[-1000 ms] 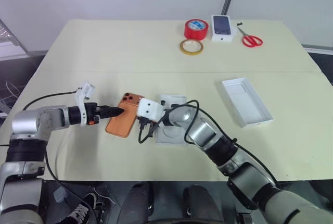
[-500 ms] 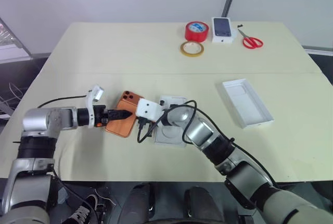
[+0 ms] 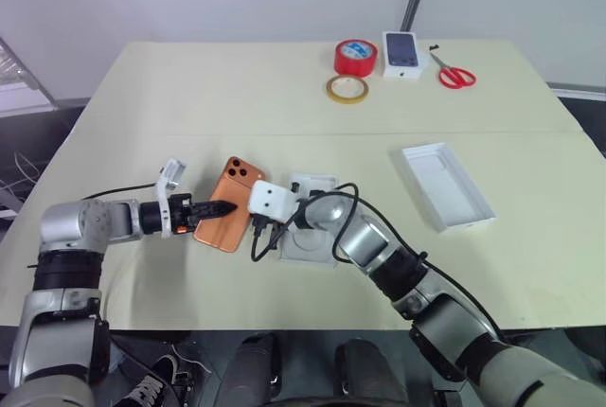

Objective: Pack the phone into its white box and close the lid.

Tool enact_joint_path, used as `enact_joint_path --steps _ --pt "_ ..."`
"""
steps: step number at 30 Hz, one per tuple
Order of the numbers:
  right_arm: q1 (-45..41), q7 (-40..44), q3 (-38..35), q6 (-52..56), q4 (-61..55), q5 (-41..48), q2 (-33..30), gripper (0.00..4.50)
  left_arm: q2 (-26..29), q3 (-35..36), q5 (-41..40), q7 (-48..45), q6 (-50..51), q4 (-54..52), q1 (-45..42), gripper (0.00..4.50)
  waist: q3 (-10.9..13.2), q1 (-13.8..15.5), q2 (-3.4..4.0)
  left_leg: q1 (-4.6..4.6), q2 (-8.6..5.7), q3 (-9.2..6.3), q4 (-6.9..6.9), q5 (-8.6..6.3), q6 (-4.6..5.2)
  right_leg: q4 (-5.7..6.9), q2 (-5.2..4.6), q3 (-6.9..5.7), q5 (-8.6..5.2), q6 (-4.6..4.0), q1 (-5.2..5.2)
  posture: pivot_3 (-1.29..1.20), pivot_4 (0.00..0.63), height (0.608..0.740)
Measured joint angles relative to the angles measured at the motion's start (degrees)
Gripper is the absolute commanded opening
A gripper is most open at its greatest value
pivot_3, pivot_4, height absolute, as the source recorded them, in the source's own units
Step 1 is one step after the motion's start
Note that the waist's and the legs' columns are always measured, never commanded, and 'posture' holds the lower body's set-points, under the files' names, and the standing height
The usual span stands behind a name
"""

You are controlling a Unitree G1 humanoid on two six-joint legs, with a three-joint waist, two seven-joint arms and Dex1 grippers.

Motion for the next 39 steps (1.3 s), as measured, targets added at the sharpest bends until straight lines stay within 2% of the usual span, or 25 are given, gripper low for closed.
enact_joint_path --steps 5,6,7,9,10,12,13,18,20,26,27,29,35,37,39 --pt "2.80 2.69 -3.87 0.13 -3.56 4.40 -0.74 0.00 -1.54 5.48 -2.06 3.64 5.84 3.82 -0.60 0.01 0.05 0.13 -0.09 -0.32 0.00 -0.01 0.04 -0.02 0.03 -0.04 0.00 -0.01 0.01 0.01 -0.06 0.00 0.150 0.728" --pt "3.83 4.59 -5.96 1.85 -5.53 7.63 -0.82 0.53 -1.79 6.38 -2.58 4.20 6.77 3.82 -0.43 0.00 0.06 0.12 -0.10 -0.42 0.00 -0.01 0.05 -0.02 0.03 -0.03 0.00 0.00 0.01 0.02 -0.12 0.00 0.150 0.728" --pt "4.89 7.21 -8.59 4.51 -8.18 12.06 -0.85 0.76 -2.02 7.37 -3.07 4.81 7.65 3.78 0.06 0.00 0.07 0.08 -0.11 -0.43 0.00 -0.01 0.03 -0.02 0.03 -0.03 0.00 -0.01 0.01 0.02 -0.13 0.00 0.150 0.728" --pt "5.47 11.37 -13.18 9.37 -13.56 19.86 -1.02 1.70 -2.44 9.11 -4.01 6.12 8.88 3.30 1.04 0.00 0.07 -0.01 -0.11 -0.42 0.02 -0.01 0.00 -0.02 0.02 -0.03 0.01 -0.01 0.01 0.02 -0.14 0.00 0.150 0.728" --pt "5.50 12.20 -14.10 10.15 -15.11 21.29 -1.58 2.24 -2.90 9.87 -4.14 6.85 9.35 2.89 1.12 0.00 0.07 -0.01 -0.11 -0.40 0.03 -0.01 0.01 -0.02 0.02 -0.03 0.01 -0.01 0.01 0.02 -0.13 0.00 0.150 0.728" --pt "6.37 15.00 -14.40 10.30 -19.57 23.46 -5.36 3.34 -7.21 14.54 -6.47 9.42 10.09 0.05 2.62 0.00 0.11 0.32 -0.10 -0.43 0.02 0.00 0.02 -0.03 0.04 -0.06 -0.03 -0.01 0.01 0.02 -0.16 0.00 0.150 0.728" --pt "6.89 16.21 -14.45 9.89 -20.80 23.78 -7.61 3.65 -8.72 16.01 -7.71 10.09 10.58 -1.11 3.51 0.00 0.15 0.43 -0.20 -0.43 0.02 0.00 0.04 -0.04 0.05 -0.10 -0.04 -0.01 0.01 0.02 -0.26 0.00 0.150 0.728" --pt "15.28 24.90 -13.83 2.87 -27.01 23.17 -23.77 3.65 -13.41 22.02 -11.74 15.26 13.50 -6.99 5.44 0.00 0.40 0.33 -0.57 -0.46 -0.01 0.00 0.03 -0.09 0.09 -0.24 -0.08 -0.01 0.01 0.02 -0.06 0.00 0.150 0.728" --pt "17.21 26.79 -12.50 -1.88 -27.56 20.76 -27.86 3.65 -14.13 22.17 -12.67 16.51 13.48 -8.44 5.38 0.00 0.40 -0.06 -0.57 -0.43 0.03 0.01 -0.02 -0.07 0.07 -0.23 -0.03 0.01 0.01 0.02 -0.08 0.00 0.150 0.728" --pt "20.60 25.28 -10.69 -10.43 -26.73 16.97 -28.35 3.65 -14.97 22.25 -13.49 18.74 13.36 -8.98 4.94 0.00 0.42 0.22 -0.60 -0.42 0.12 0.01 -0.01 -0.02 0.00 -0.23 0.05 0.01 0.01 0.01 -0.08 0.00 0.150 0.728" --pt "20.85 24.90 -10.61 -11.05 -26.63 16.48 -28.34 3.14 -14.99 22.25 -13.64 18.93 13.28 -8.98 4.86 0.00 0.43 0.31 -0.61 -0.42 0.11 0.02 0.02 -0.03 0.00 -0.24 0.03 0.01 0.01 0.01 -0.05 0.00 0.150 0.728" --pt "21.19 23.96 -10.15 -11.67 -26.51 15.35 -28.22 2.42 -15.03 22.25 -13.73 19.34 13.20 -8.98 4.56 0.00 0.46 0.49 -0.66 -0.42 0.10 0.01 0.05 -0.03 0.00 -0.24 0.01 0.00 0.01 0.01 -0.03 0.00 0.150 0.728" --pt "22.19 20.67 -8.80 -13.58 -26.42 12.62 -26.94 2.42 -15.53 21.79 -14.26 20.46 13.55 -8.95 2.68 0.00 0.46 0.46 -0.68 -0.41 0.08 0.00 0.05 -0.03 0.00 -0.24 0.00 -0.01 0.01 0.01 -0.01 0.00 0.150 0.728" --pt "22.57 20.43 -8.80 -13.69 -26.22 12.43 -26.95 1.87 -15.50 21.49 -14.25 20.56 13.41 -8.95 2.71 0.00 0.47 0.41 -0.69 -0.41 0.08 0.00 0.03 -0.03 0.00 -0.25 0.01 -0.01 0.01 0.01 -0.03 0.00 0.150 0.728" --pt "22.60 19.69 -8.99 -13.80 -26.22 12.46 -26.74 1.03 -15.49 21.34 -14.25 20.65 13.43 -8.94 2.69 0.00 0.47 0.31 -0.69 -0.41 0.09 0.00 0.02 -0.03 0.00 -0.24 0.02 -0.01 0.01 0.01 -0.03 0.00 0.150 0.728"
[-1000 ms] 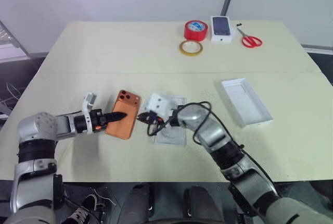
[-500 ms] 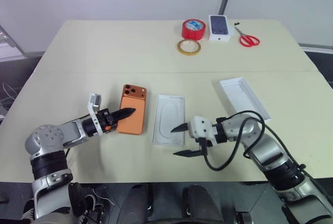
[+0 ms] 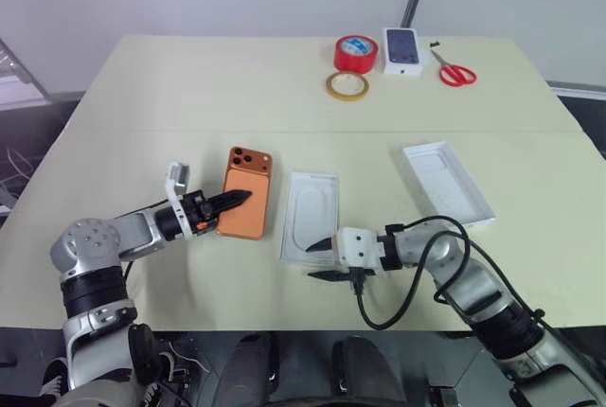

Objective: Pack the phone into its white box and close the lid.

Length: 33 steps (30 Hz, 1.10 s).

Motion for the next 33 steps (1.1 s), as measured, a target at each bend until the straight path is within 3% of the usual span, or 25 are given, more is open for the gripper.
enact_joint_path --steps 2,3,16,25,28,31,33 --pt "-0.04 -0.45 -0.16 -0.30 -0.01 0.01 0.35 0.09 0.04 -0.09 0.00 0.00 0.14 0.02 0.00 0.00 0.00 -0.01 0.00 0.02 0.00 0.00 0.01 0.00 0.00 0.00 0.01 0.00 0.00 0.00 0.02 0.00 0.150 0.728" --pt "-0.04 -0.83 -0.06 -0.75 0.00 -0.18 0.67 0.04 0.04 -0.20 0.00 0.00 0.25 0.02 0.00 0.00 0.00 0.00 0.00 0.02 0.00 0.00 0.01 0.00 0.00 0.01 0.01 0.00 0.00 0.00 0.02 0.00 0.150 0.728" --pt "-3.01 -5.56 0.65 -1.46 4.19 -4.21 4.41 0.04 -1.31 -1.85 -0.54 0.88 0.90 0.00 -1.29 0.00 0.00 0.08 0.00 0.05 0.00 -0.01 0.05 0.01 -0.01 0.03 0.02 -0.02 0.00 0.00 0.07 0.00 0.150 0.728" --pt "-7.78 -11.32 0.33 10.13 6.29 -5.89 10.36 0.04 -0.11 -1.93 -0.52 1.26 -0.85 1.83 -2.64 0.00 0.00 0.08 0.00 0.09 -0.01 -0.02 0.06 0.03 -0.03 0.04 0.03 -0.03 0.00 0.00 0.11 0.00 0.150 0.728" --pt "-8.44 -12.03 0.15 12.88 6.24 -5.70 11.05 1.14 0.75 -1.93 -0.51 1.25 -1.65 2.37 -2.65 0.00 0.00 0.19 0.00 0.09 -0.03 -0.03 0.06 0.02 -0.03 0.03 0.02 -0.04 0.00 0.00 0.11 0.00 0.150 0.728" --pt "-7.85 -11.46 -0.17 15.14 5.39 -3.92 11.31 2.66 0.93 -1.97 -0.52 1.23 -1.85 3.03 -2.83 0.00 0.00 0.13 -0.01 0.06 -0.04 -0.03 0.04 0.02 -0.02 0.03 0.01 -0.04 0.00 0.00 0.09 0.00 0.150 0.728" --pt "-7.31 -10.70 -0.11 15.95 4.39 -3.03 11.21 2.66 1.02 -2.14 -0.52 1.17 -1.92 3.23 -2.94 0.00 0.00 0.01 0.00 0.06 -0.04 -0.03 0.02 0.02 -0.03 0.03 0.02 -0.04 0.00 0.00 0.07 0.00 0.150 0.728"
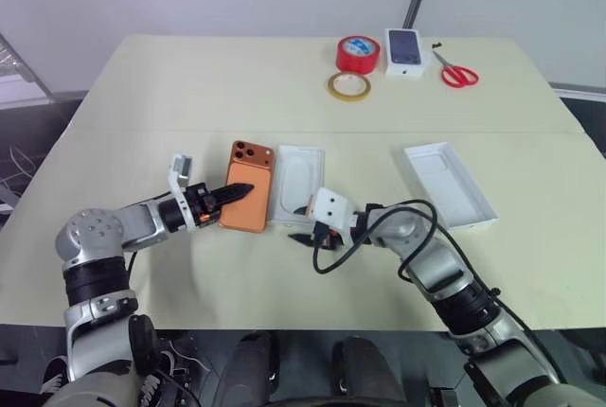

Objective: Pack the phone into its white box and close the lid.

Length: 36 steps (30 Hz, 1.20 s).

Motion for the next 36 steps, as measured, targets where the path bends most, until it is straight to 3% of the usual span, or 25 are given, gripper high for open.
enact_joint_path --steps 7,13,19,23,24,26,30,36 --pt "-0.86 1.39 -3.21 5.26 -1.54 5.61 0.47 2.66 0.80 -0.05 -0.02 -0.43 -0.91 0.95 -0.70 0.00 0.00 -0.04 0.00 -0.01 0.01 0.00 -0.02 0.00 0.00 0.00 0.01 0.00 0.00 0.00 -0.03 0.00 0.150 0.728" --pt "-2.89 0.66 -8.34 8.32 -2.30 11.56 2.03 2.66 -1.77 0.11 -0.74 0.73 -0.37 0.96 -2.93 0.00 0.01 0.25 -0.02 -0.04 -0.01 0.00 0.02 0.00 0.01 -0.01 -0.01 -0.01 0.00 0.01 -0.01 0.00 0.150 0.728" --pt "-2.49 2.78 -13.12 6.03 -0.86 13.15 -5.75 2.66 -11.27 0.77 -1.04 7.62 -3.21 1.40 -5.70 0.00 0.04 0.26 -0.06 -0.04 -0.08 0.02 0.04 -0.03 0.07 -0.04 -0.05 -0.02 0.01 0.02 0.06 0.00 0.150 0.728" --pt "-0.91 2.79 -15.28 4.10 1.96 12.82 -9.17 2.66 -13.23 -1.52 -0.07 9.32 -4.70 1.77 -5.69 0.00 0.09 -0.25 -0.11 -0.03 0.06 0.07 -0.03 0.01 0.02 -0.01 0.12 0.01 0.01 0.02 -0.03 0.00 0.150 0.728" --pt "-0.69 2.72 -15.38 4.00 2.28 12.81 -9.33 2.74 -13.36 -1.84 0.09 9.58 -4.93 1.89 -5.69 1.00 0.10 -0.31 -0.09 -0.03 0.10 0.07 -0.03 0.02 0.01 0.01 0.17 0.02 0.01 0.02 -0.04 0.00 0.150 0.728" --pt "-0.61 2.58 -15.40 3.88 2.34 12.85 -9.33 2.74 -13.53 -2.09 0.33 9.88 -5.81 2.00 -5.69 1.71 0.11 -0.24 -0.09 -0.03 0.13 0.07 -0.02 0.04 -0.02 0.05 0.22 0.03 0.01 0.02 -0.06 0.00 0.150 0.728" --pt "-0.59 1.97 -15.41 3.46 2.34 12.88 -9.32 2.74 -12.97 -2.27 0.61 10.15 -6.59 2.24 -5.69 3.86 0.11 0.17 -0.10 -0.03 0.11 0.07 0.05 0.04 -0.02 0.04 0.20 0.02 0.01 0.02 0.00 0.00 0.150 0.728" --pt "-0.32 1.22 -15.36 2.15 2.50 12.77 -9.11 2.74 -11.91 -3.82 0.65 10.38 -6.13 0.36 -5.90 3.86 0.12 0.27 -0.11 -0.01 0.10 0.05 0.10 0.03 -0.02 0.03 0.18 0.00 0.01 0.02 0.06 0.00 0.150 0.728"
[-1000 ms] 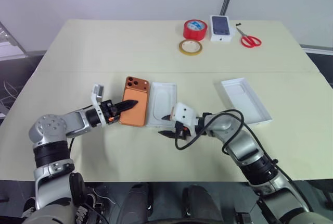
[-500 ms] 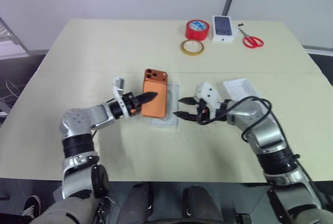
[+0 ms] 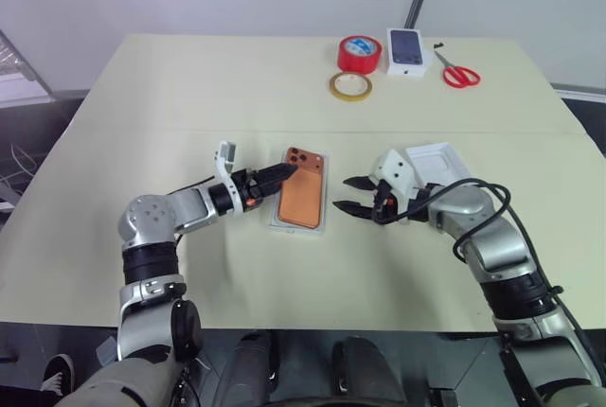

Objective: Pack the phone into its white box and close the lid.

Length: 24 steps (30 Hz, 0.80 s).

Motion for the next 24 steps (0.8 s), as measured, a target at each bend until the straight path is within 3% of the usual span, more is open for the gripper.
enact_joint_path --steps 10,13,15,17,19,24 --pt "-0.67 -1.25 0.49 -1.87 2.46 -0.71 1.02 2.74 8.29 -1.94 -0.05 -1.66 1.63 -8.92 1.12 3.86 0.02 -0.17 0.01 0.01 0.01 0.00 -0.06 0.18 -0.31 -0.02 0.01 0.01 0.00 0.00 -0.01 0.00 0.150 0.728" --pt "-1.49 -1.94 0.53 -1.94 4.36 -0.77 2.13 1.87 9.92 -3.02 2.35 -1.22 -1.34 -9.00 1.34 3.02 0.02 -0.05 0.01 0.01 0.01 0.00 -0.05 0.18 -0.31 -0.02 0.00 0.01 0.00 -0.01 -0.01 0.00 0.150 0.728" --pt "-2.09 -2.38 0.79 -2.76 5.45 -1.97 2.11 0.78 12.11 -6.36 6.69 -0.91 -6.03 -9.10 1.87 1.92 0.02 -0.10 0.01 0.01 0.00 0.00 -0.07 0.18 -0.31 -0.04 0.00 0.01 0.00 -0.01 -0.02 0.00 0.150 0.728" --pt "-2.37 -3.02 1.08 -4.55 6.57 -3.42 2.00 0.00 14.93 -12.35 12.74 -1.74 -12.27 -9.65 3.41 0.91 0.02 -0.14 0.02 0.01 -0.01 0.01 -0.11 0.18 -0.32 -0.06 0.00 0.02 0.00 -0.01 -0.03 0.00 0.150 0.728" --pt "-2.65 -3.72 1.67 -5.97 7.93 -4.90 2.12 0.00 15.75 -17.37 17.24 -2.94 -16.94 -9.70 4.63 0.03 0.03 -0.08 0.02 0.00 0.00 0.02 -0.11 0.18 -0.32 -0.08 -0.02 0.02 0.00 -0.01 -0.03 0.00 0.150 0.728" --pt "-3.36 -4.45 4.77 -10.23 11.46 -9.48 2.10 0.00 16.48 -27.67 24.20 -7.26 -22.80 -9.88 4.54 0.03 0.03 -0.09 0.03 0.00 -0.02 0.02 -0.10 0.16 -0.29 -0.07 -0.07 0.02 -0.01 -0.02 -0.02 0.00 0.150 0.728"
